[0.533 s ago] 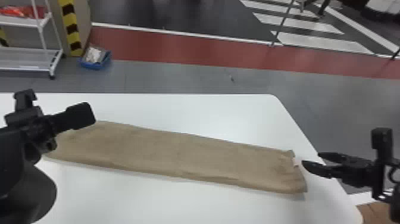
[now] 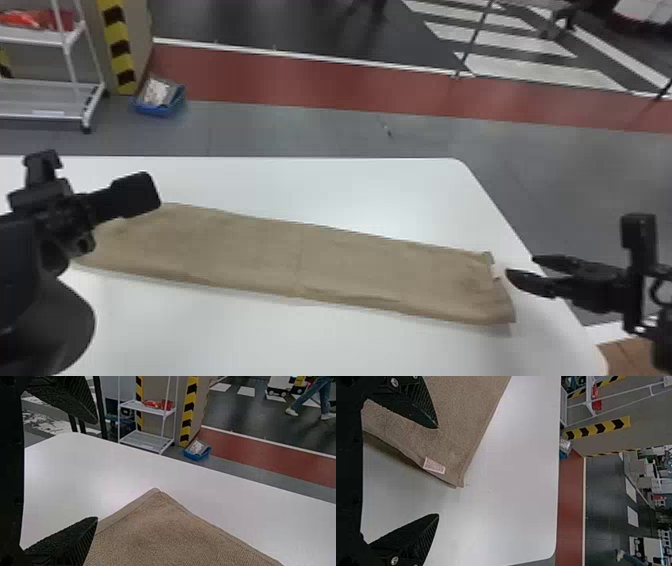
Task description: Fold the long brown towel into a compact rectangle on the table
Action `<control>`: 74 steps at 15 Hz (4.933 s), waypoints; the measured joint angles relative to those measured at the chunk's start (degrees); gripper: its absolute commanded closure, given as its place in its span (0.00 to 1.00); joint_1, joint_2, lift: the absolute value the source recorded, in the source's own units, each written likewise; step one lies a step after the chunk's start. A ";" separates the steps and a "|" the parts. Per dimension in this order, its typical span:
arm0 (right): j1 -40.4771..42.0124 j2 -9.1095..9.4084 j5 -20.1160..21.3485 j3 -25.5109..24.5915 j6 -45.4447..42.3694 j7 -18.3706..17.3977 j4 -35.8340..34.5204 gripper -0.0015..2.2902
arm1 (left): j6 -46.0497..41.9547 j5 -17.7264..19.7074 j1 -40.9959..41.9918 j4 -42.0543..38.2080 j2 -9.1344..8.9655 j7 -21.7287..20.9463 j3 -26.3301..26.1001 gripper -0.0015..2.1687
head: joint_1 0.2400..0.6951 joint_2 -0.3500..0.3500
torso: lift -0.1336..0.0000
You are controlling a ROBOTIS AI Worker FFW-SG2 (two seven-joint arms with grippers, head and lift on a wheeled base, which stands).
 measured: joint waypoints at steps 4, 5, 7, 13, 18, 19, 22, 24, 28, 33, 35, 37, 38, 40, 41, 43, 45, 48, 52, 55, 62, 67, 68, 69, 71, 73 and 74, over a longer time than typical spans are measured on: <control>0.00 -0.01 0.11 0.02 0.23 0.00 -0.11 0.04 | -0.04 0.00 -0.05 0.00 0.03 -0.01 0.07 0.00 | 1.00 0.11 | 0.07; 0.00 -0.05 0.13 0.02 0.26 0.00 -0.11 0.04 | -0.04 0.00 -0.05 0.00 0.07 0.00 0.11 0.00 | 1.00 0.11 | 0.07; -0.06 -0.08 0.14 0.02 0.26 0.00 -0.11 0.04 | -0.04 0.06 -0.05 0.00 0.08 0.01 0.17 0.00 | 1.00 0.11 | 0.07; -0.07 -0.01 0.19 0.06 0.16 0.00 -0.12 0.04 | 0.17 0.31 -0.05 0.00 0.04 0.38 0.40 0.00 | 1.00 0.12 | 0.07; 0.07 0.35 0.31 0.16 0.16 0.00 -0.18 0.04 | 4.48 2.69 -1.26 0.17 -0.59 0.52 0.91 0.04 | 1.00 0.13 | 0.07; 0.08 0.39 0.33 0.22 0.16 0.00 -0.20 0.04 | 7.06 3.52 -2.00 0.42 -0.70 -0.23 0.84 0.04 | 1.00 0.14 | 0.07; 0.16 0.53 0.48 0.28 0.16 0.00 -0.28 0.04 | 9.90 6.87 -3.20 0.70 -0.87 -0.75 1.07 0.04 | 1.00 0.15 | 0.07; 0.33 0.64 0.49 0.29 0.16 0.00 -0.37 0.04 | 11.20 8.65 -4.24 1.04 -1.36 -0.78 1.17 0.04 | 1.00 0.15 | 0.07; 0.66 0.79 0.55 0.29 0.02 0.00 -0.40 0.04 | 12.94 10.87 -6.60 3.44 -2.80 -0.73 1.00 0.04 | 1.00 0.13 | 0.07; 0.79 0.71 0.64 0.12 -0.29 0.00 -0.32 0.04 | 16.16 13.94 -10.62 7.98 -4.35 -5.15 1.46 0.10 | 1.00 0.11 | 0.07; 0.79 0.69 0.65 0.17 -0.59 0.00 -0.16 0.04 | 20.73 15.99 -13.28 10.51 -5.15 -7.60 1.88 0.10 | 1.00 0.11 | 0.07; 0.79 0.69 0.72 0.24 -1.05 -0.08 0.19 0.04 | 25.73 19.32 -15.93 12.28 -5.70 -10.00 2.78 0.10 | 1.00 0.10 | 0.07; 0.79 0.69 0.74 0.26 -1.37 -0.09 0.43 0.04 | 27.70 21.02 -17.23 13.32 -5.81 -10.41 3.18 0.10 | 1.00 0.10 | 0.07; 0.68 0.69 0.86 0.44 -1.72 -0.18 0.79 0.04 | 29.16 22.71 -19.22 15.99 -6.18 -10.33 4.15 0.10 | 1.00 0.10 | 0.07; 0.39 0.69 1.08 0.78 -1.81 -0.20 0.95 0.04 | 29.89 23.47 -20.22 17.42 -6.59 -10.54 5.19 0.10 | 1.00 0.11 | 0.07; -1.09 0.40 2.23 2.52 -2.13 -0.34 1.68 0.04 | 35.44 26.52 -22.56 19.70 -7.08 -11.75 8.32 0.10 | 1.00 0.13 | 0.07; -2.22 0.07 2.95 3.87 -2.56 -0.36 2.43 0.04 | 41.04 31.05 -25.40 22.33 -7.12 -12.40 11.23 0.10 | 1.00 0.13 | 0.07; -2.36 -0.07 3.07 4.10 -2.66 -0.35 2.65 0.04 | 41.27 34.61 -27.16 24.51 -7.09 -10.60 13.01 0.10 | 1.00 0.13 | 0.07; -2.46 -0.06 3.19 4.33 -2.66 -0.35 2.64 0.04 | 39.73 36.73 -28.04 26.63 -7.33 -9.06 13.17 0.10 | 1.00 0.13 | 0.07; -2.41 -0.09 3.22 4.25 -2.73 -0.35 2.67 0.04 | 35.24 37.47 -29.11 30.70 -7.46 -6.79 13.35 0.11 | 1.00 0.14 | 0.07; -2.29 -0.35 3.20 4.00 -2.98 -0.35 2.92 0.04 | 34.89 39.32 -30.89 34.41 -7.47 -7.80 13.64 0.13 | 1.00 0.12 | 0.07; -2.16 -0.34 3.18 3.93 -3.01 -0.35 2.97 0.04 | 33.25 39.36 -31.27 35.76 -7.32 -7.22 14.75 0.13 | 1.00 0.13 | 0.07; -2.13 -0.34 3.20 3.86 -3.07 -0.35 2.98 0.04 | 33.23 39.40 -31.37 35.77 -7.30 -8.00 15.14 0.19 | 1.00 0.12 | 0.07; -2.12 -0.34 3.21 3.82 -3.14 -0.35 2.98 0.04 | 33.25 39.45 -31.47 35.82 -7.30 -8.34 15.41 0.19 | 1.00 0.12 | 0.07; -2.11 -0.34 3.20 3.87 -3.17 -0.35 2.98 0.04 | 33.22 39.98 -31.51 36.36 -7.32 -8.31 15.54 0.19 | 1.00 0.12 | 0.07; -2.11 -0.30 3.14 4.03 -3.18 -0.35 2.98 0.04 | 33.19 40.39 -31.51 36.93 -7.30 -8.16 15.56 0.19 | 1.00 0.12 | 0.07; -2.11 -0.27 3.13 4.05 -3.27 -0.35 3.04 0.04 | 33.19 40.43 -31.53 37.15 -7.30 -8.06 15.54 0.19 | 1.00 0.12 | 0.07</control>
